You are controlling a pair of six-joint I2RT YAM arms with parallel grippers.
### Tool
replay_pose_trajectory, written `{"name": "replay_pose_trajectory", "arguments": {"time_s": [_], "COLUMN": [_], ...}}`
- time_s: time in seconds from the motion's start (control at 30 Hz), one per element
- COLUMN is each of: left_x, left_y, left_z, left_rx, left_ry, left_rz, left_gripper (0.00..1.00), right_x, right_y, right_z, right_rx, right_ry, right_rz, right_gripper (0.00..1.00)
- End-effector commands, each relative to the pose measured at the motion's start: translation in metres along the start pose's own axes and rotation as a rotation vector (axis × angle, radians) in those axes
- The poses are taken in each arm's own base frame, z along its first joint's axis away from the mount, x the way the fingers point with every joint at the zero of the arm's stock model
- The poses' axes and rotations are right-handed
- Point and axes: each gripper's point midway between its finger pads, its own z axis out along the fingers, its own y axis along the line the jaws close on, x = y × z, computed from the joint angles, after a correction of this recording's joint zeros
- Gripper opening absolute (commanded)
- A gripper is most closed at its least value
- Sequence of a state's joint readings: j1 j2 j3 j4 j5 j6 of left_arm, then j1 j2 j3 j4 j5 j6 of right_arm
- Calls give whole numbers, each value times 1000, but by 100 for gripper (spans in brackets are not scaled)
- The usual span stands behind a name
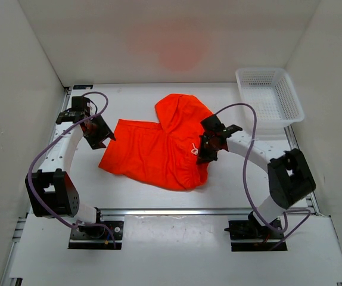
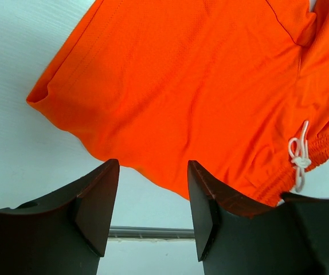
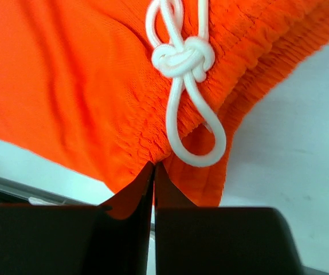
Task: Fold and stack the shorts
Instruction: Flatten the shorts out
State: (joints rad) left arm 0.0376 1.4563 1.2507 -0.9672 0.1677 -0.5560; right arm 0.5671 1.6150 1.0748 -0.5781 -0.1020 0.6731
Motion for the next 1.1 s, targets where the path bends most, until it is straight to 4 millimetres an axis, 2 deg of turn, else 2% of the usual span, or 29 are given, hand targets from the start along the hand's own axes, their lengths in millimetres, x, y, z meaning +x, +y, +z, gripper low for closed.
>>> {"name": "replay_pose_trajectory", "arguments": {"time_s": [0.0,0.17,0.3,0.33,0.37,0.4,0.43,0.47,0.5,0.53,0.6,0.63,0.7,0.73,0.77,0.83,0.87,0.9,0.93,1.07], "left_x": [-7,-11,-7,-3,-3,0,3,3,9,12,21,35,47,62,68,76,75,79,79,74], "left_y": [-3,-6,-2,1,1,3,6,5,13,14,22,33,39,49,51,56,56,60,62,72], "left_z": [-17,-18,-14,-9,-9,-7,-4,-7,-1,-2,2,11,20,31,38,52,55,63,67,82], "left_rx": [23,27,13,3,3,-3,-9,-5,-29,-30,-53,-87,-91,-118,-121,-124,-125,-142,-154,-218], "left_ry": [-62,-70,-47,-30,-30,-20,-9,-17,0,1,17,54,78,117,141,159,162,185,187,189], "left_rz": [20,31,26,23,23,21,19,21,16,16,-11,-44,-71,-103,-119,-151,-151,-156,-156,-164], "left_gripper": [62,62,63,63,63,63,63,63,63,63,63,63,63,63,63,63,63,63,63,61], "right_x": [-7,10,27,36,38,39,42,42,45,44,45,47,61,63,66,74,80,86,82,86], "right_y": [-1,-29,-59,-70,-76,-77,-77,-76,-75,-73,-71,-71,-65,-62,-55,-46,-36,-38,-32,-34], "right_z": [-43,-61,-46,-39,-35,-33,-30,-30,-32,-34,-47,-49,-53,-54,-58,-51,-50,-46,-47,-30], "right_rx": [2,76,172,210,234,241,235,234,220,209,189,182,113,72,15,-80,-144,-158,-187,-186], "right_ry": [-116,-151,-125,-105,-98,-90,-82,-84,-82,-94,-118,-127,-103,-102,-112,-103,-78,-65,-75,-24], "right_rz": [-41,-36,-9,12,34,34,47,61,61,72,88,104,133,140,151,162,166,174,166,159], "right_gripper": [0,0,0,9,25,36,53,65,73,86,94,97,100,100,100,100,100,100,100,98]}}
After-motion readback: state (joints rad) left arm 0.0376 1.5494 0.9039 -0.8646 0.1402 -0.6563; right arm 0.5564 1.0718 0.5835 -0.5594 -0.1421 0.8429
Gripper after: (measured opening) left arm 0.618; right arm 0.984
